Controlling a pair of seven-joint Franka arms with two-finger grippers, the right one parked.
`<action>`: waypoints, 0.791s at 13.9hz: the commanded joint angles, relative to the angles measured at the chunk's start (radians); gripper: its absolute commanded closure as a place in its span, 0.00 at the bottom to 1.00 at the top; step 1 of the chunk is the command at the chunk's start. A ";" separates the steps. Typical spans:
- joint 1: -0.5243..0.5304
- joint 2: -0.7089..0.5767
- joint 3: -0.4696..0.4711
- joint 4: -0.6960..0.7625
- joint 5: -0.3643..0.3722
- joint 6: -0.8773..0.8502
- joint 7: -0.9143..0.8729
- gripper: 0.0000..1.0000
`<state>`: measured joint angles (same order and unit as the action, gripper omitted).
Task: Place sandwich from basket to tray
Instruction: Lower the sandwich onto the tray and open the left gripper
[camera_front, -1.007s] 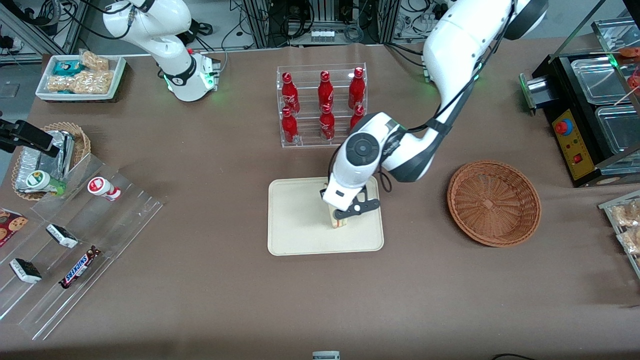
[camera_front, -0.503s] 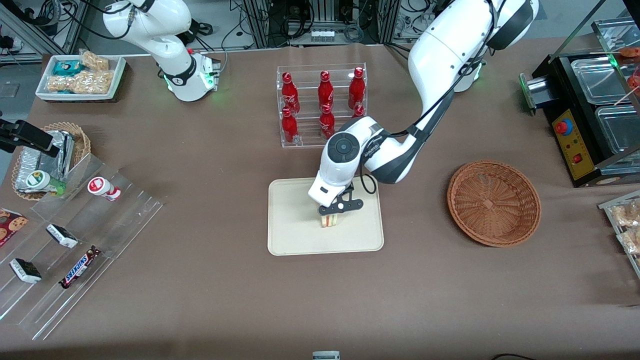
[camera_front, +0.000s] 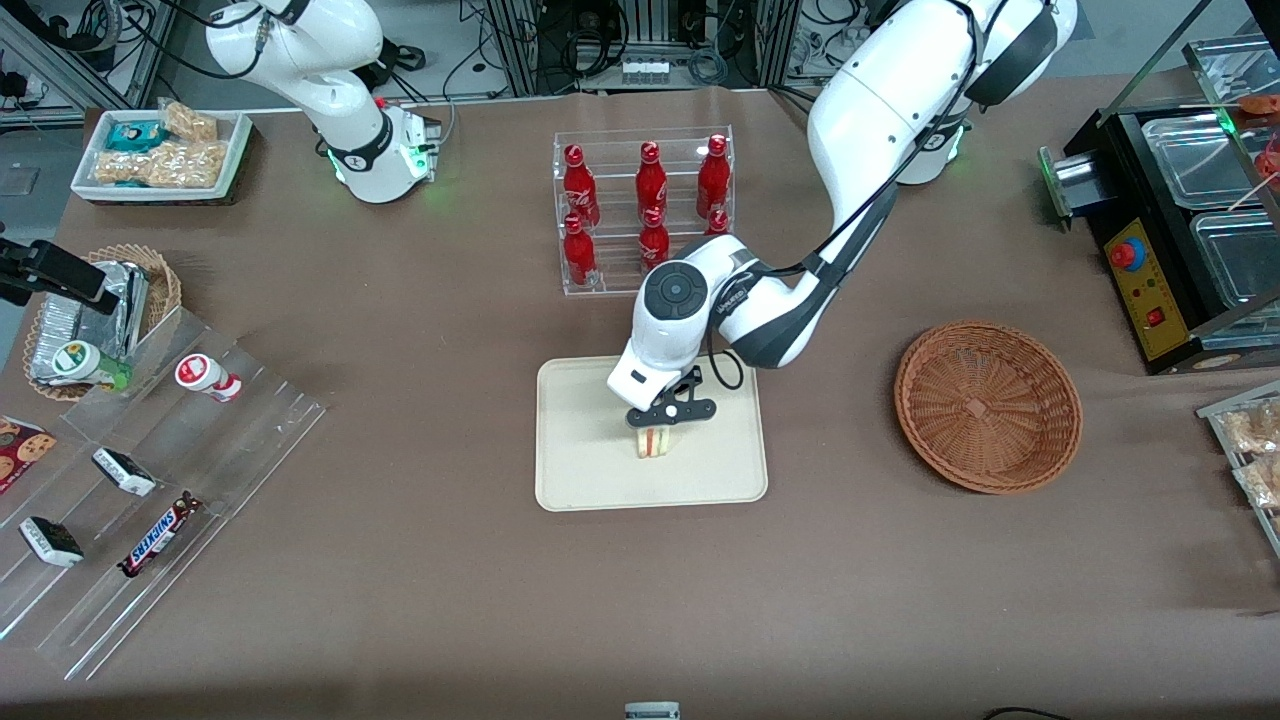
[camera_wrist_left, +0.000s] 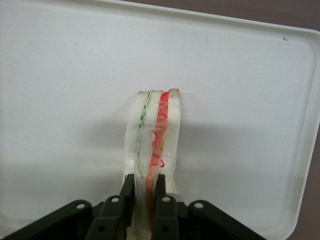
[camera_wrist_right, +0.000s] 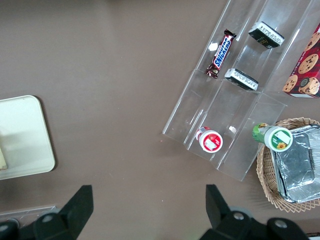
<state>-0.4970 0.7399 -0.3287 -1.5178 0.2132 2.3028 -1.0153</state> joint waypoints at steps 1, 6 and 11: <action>-0.018 0.012 0.010 0.036 0.021 0.009 -0.009 0.00; -0.005 -0.091 0.016 0.036 0.020 -0.112 0.000 0.00; 0.063 -0.209 0.014 0.031 0.008 -0.267 0.006 0.00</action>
<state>-0.4658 0.5829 -0.3143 -1.4639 0.2177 2.0811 -1.0153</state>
